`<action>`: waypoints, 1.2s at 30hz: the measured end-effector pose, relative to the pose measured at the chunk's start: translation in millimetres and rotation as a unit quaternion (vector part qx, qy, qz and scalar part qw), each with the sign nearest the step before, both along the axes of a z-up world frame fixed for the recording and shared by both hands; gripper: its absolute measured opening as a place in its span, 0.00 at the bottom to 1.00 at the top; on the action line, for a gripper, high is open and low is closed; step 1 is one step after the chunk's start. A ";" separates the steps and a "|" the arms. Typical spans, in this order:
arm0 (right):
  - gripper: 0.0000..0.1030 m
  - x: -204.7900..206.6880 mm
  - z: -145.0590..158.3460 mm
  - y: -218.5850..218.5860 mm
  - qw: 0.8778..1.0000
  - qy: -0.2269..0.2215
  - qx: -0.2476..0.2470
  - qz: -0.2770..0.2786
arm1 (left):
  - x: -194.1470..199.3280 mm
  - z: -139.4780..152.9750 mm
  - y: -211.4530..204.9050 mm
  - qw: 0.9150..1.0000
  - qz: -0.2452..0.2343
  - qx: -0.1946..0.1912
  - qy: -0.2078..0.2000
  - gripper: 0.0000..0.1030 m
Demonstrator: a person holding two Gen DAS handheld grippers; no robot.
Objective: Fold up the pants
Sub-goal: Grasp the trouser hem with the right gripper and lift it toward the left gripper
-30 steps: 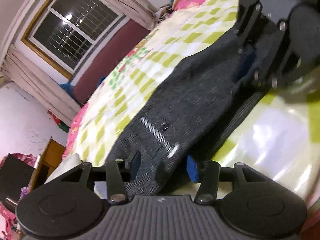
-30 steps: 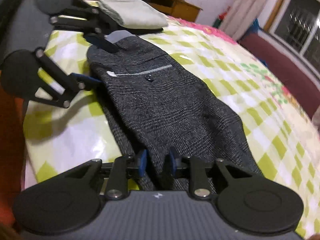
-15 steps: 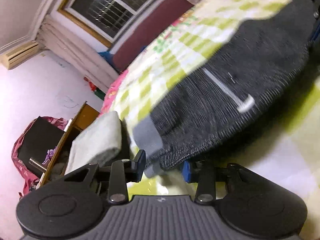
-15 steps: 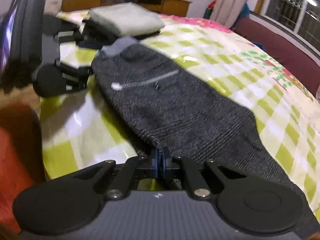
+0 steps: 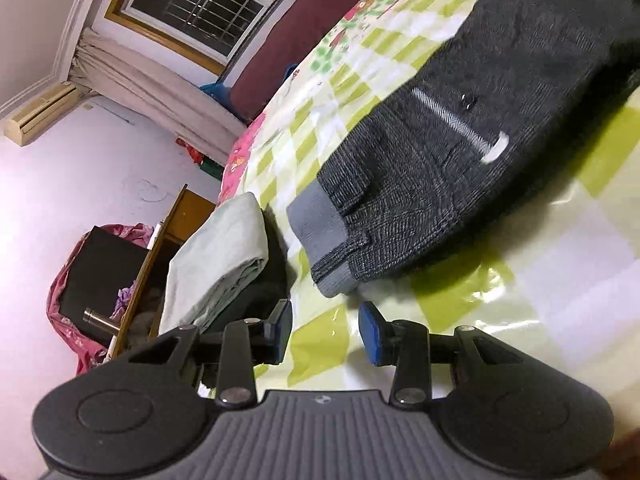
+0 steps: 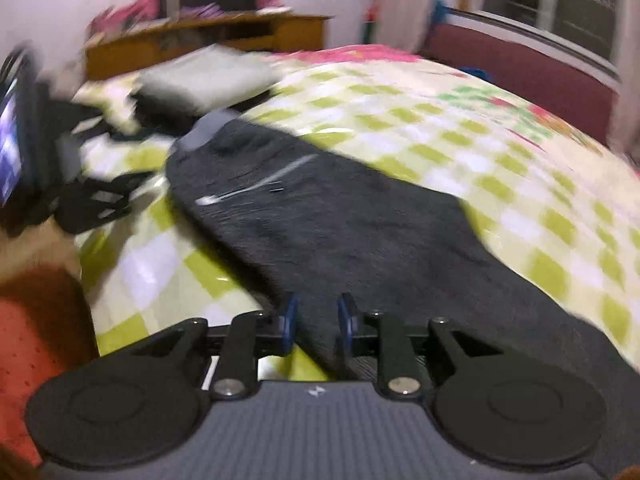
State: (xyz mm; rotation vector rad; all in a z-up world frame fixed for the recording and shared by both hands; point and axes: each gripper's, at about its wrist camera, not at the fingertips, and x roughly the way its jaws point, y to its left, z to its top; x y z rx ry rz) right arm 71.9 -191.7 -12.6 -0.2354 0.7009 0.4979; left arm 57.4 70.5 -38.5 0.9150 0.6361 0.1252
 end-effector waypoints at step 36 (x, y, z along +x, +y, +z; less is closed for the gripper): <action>0.28 -64.1 -66.5 -450.5 0.676 -0.015 0.442 -0.589 | -0.7 3.9 -395.7 0.897 -0.389 -0.176 0.118 0.52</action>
